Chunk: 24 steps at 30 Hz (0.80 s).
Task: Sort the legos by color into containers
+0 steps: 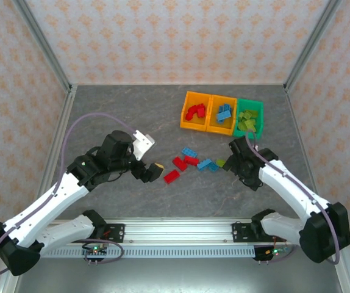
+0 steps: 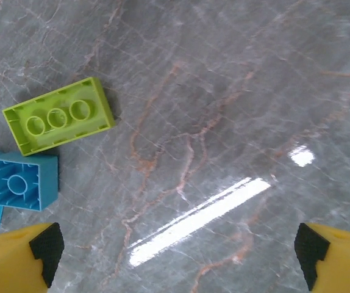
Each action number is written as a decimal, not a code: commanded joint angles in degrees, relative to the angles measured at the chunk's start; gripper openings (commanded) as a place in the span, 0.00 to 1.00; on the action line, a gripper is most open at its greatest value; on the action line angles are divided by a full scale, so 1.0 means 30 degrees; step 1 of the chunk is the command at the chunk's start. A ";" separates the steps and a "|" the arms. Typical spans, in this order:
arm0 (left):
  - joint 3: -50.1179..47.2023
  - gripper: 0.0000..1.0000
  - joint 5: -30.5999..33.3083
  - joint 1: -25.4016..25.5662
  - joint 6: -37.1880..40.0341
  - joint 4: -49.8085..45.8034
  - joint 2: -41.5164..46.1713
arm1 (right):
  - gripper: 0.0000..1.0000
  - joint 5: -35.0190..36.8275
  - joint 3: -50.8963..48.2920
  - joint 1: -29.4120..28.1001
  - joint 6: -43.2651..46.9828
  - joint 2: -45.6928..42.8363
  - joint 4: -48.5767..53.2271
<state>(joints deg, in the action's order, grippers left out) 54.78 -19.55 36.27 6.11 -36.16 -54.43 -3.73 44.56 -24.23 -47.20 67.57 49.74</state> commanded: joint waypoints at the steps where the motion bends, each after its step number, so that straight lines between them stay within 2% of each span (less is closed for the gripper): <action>1: 0.0739 1.00 -0.0138 0.0098 0.0432 -0.0199 0.0153 | 0.99 -0.0625 0.0385 -0.0076 0.0699 0.1853 -0.2448; 8: 0.0264 1.00 0.0582 0.0110 0.0089 -0.0640 0.1002 | 0.99 -0.0893 0.2478 -0.0072 0.1506 0.5765 -0.4173; 17: 0.0167 1.00 0.0802 0.0101 0.0044 -0.0742 0.1125 | 1.00 -0.0330 0.4574 -0.0077 0.2165 0.9151 -0.3796; 20: 0.0232 1.00 0.1004 0.0101 0.0172 -0.0904 0.1180 | 0.97 0.0520 0.4836 0.0006 0.1799 0.9837 -0.2695; 24: 0.0018 1.00 0.1196 0.0097 0.0132 -0.0956 0.1412 | 0.89 0.0119 0.4194 0.0148 0.1602 0.9872 -0.3187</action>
<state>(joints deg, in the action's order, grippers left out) 55.33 -17.54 36.27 6.09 -37.04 -51.48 -5.08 57.74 -24.18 -41.98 96.99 38.70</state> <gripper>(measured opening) 0.998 0.912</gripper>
